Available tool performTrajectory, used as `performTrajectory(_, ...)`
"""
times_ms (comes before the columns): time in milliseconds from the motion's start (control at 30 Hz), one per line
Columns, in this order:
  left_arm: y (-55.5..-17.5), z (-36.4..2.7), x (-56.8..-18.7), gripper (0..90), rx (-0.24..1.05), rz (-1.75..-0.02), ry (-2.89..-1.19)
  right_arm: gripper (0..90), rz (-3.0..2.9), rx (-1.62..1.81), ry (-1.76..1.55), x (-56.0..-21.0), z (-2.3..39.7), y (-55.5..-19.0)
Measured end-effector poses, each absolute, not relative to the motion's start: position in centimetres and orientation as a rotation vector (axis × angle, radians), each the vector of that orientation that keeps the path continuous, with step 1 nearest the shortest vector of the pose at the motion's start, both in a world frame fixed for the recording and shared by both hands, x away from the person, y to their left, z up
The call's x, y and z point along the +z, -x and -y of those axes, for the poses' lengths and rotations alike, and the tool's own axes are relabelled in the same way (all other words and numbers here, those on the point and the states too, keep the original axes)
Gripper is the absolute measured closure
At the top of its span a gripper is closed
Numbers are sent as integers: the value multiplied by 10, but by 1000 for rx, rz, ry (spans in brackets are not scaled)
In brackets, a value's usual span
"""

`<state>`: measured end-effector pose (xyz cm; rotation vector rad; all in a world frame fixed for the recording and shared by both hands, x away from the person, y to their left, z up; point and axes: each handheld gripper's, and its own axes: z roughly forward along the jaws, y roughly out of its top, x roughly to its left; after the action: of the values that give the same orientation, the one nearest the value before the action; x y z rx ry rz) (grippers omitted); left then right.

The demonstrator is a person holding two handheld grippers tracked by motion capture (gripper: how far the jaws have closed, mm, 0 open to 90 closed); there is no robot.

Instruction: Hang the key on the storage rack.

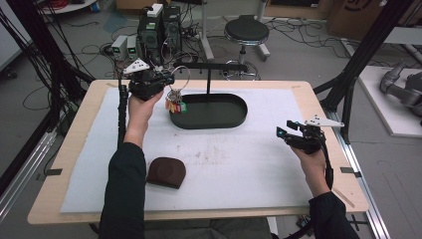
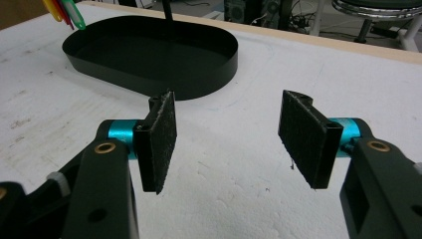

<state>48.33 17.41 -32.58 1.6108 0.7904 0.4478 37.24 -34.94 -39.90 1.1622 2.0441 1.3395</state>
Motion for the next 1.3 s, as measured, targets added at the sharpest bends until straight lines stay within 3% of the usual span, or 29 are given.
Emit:
performTrajectory(767,-493,-174,-336,864,439,-887,-1591,410,-2043,1338,-1159,-399,349,-372)
performTrajectory(1300,-494,-171,-338,858,521,-936,-1606,410,-2045,1337,-1163,-400,349,-373)
